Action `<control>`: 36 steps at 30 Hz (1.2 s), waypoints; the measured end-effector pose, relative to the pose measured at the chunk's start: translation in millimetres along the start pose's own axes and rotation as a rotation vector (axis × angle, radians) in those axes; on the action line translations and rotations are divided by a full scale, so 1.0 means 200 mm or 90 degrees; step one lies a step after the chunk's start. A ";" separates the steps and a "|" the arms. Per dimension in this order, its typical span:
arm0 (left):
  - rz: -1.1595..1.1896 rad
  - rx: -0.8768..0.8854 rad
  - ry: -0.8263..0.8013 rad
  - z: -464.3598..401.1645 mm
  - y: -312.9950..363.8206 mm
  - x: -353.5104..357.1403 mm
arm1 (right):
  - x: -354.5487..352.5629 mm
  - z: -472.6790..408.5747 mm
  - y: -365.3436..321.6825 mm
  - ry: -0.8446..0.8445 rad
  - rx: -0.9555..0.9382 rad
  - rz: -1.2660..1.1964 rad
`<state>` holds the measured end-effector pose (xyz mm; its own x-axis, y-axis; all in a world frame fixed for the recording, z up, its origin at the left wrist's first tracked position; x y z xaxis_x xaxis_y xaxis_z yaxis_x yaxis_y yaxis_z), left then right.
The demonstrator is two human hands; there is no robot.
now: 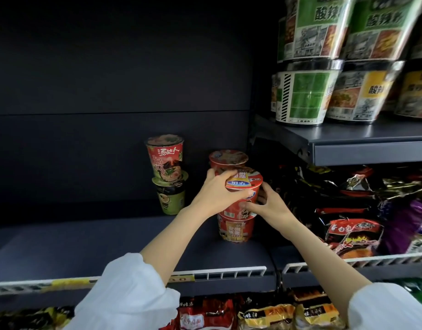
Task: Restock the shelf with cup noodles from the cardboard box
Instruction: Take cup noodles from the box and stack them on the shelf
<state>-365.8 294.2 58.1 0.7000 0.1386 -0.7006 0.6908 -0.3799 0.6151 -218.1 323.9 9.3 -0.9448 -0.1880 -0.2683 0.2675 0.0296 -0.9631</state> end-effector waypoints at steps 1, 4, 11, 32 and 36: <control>-0.010 -0.001 0.004 0.01 0.00 0.00 | 0.00 0.00 -0.01 -0.003 0.002 0.012; -0.046 -0.003 0.032 0.03 0.04 -0.02 | -0.02 0.03 -0.03 0.004 -0.004 0.059; -0.307 0.035 0.144 0.24 0.19 -0.04 | -0.11 0.28 -0.07 0.128 -0.029 0.111; 0.082 0.123 -0.112 0.84 1.38 1.26 | -1.31 1.76 0.54 0.367 0.195 0.399; 0.074 0.113 -0.192 0.80 1.60 1.61 | -1.65 1.86 0.75 0.359 0.287 0.446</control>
<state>51.8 72.1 -29.2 0.6690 -0.1801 -0.7211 0.5491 -0.5341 0.6428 204.9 25.3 -37.8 -0.4668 0.2251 -0.8552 0.7339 -0.4410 -0.5166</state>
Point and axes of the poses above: each hand's wrist, its own z-axis away from the middle knuckle, its own x-axis out of the palm, y = z × x, the point moved 3 cm from there along -z, towards the middle knuckle, and after that the axes turned 12 degrees about x, right-handed, at the moved point
